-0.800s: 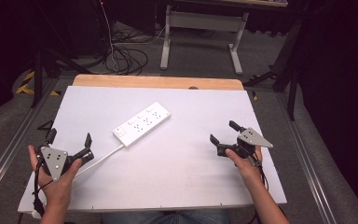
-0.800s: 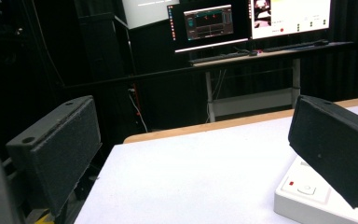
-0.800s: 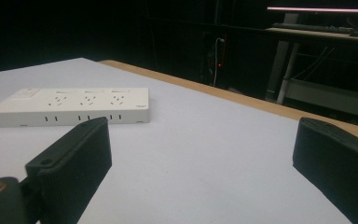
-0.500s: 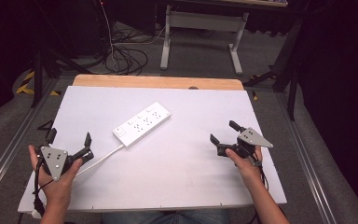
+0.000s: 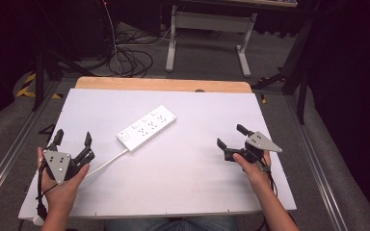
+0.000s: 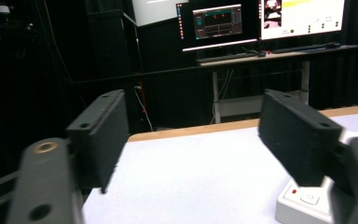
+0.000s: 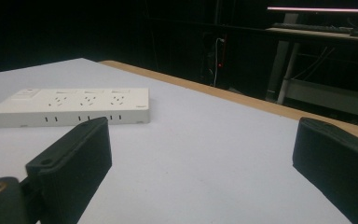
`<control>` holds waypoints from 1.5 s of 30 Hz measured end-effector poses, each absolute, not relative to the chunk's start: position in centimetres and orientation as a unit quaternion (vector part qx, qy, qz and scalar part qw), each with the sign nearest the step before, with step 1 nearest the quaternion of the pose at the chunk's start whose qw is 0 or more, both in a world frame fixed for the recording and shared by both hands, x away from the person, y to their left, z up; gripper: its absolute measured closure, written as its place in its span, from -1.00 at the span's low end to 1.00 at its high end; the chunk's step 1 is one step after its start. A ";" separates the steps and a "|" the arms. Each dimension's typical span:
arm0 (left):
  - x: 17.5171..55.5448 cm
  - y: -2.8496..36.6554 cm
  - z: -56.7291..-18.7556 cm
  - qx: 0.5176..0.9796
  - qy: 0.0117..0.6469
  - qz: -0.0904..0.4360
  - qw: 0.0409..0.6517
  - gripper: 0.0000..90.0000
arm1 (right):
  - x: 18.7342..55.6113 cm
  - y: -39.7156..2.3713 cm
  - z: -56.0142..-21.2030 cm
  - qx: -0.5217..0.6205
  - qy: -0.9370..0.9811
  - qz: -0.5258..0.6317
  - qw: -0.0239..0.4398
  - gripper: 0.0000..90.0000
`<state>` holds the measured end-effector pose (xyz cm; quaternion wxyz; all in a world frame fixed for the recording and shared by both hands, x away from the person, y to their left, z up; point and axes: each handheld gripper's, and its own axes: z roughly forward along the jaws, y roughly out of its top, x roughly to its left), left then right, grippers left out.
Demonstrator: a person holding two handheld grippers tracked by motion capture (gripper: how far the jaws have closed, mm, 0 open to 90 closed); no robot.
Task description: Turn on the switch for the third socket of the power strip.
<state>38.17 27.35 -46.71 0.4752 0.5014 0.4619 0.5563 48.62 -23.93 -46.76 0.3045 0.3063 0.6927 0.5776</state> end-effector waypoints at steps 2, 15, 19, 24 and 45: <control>38.1 27.4 -46.7 0.500 0.463 0.556 0.476 -0.38 | 48.6 -23.9 -46.7 0.307 0.692 0.578 0.304 -0.88; 38.1 27.5 -46.6 0.508 0.460 0.546 0.481 0.03 | 48.6 -24.0 -46.7 0.307 0.693 0.577 0.305 -0.88; 38.1 27.5 -46.6 0.511 0.459 0.545 0.481 0.09 | 48.6 -24.0 -46.7 0.308 0.693 0.576 0.306 -0.88; 38.1 27.6 -46.6 0.511 0.457 0.544 0.483 0.21 | 48.6 -24.0 -46.7 0.307 0.693 0.576 0.305 -0.88; 37.8 28.2 -46.3 0.509 0.457 0.535 0.496 0.80 | 48.6 -24.0 -46.7 0.307 0.693 0.577 0.305 -0.88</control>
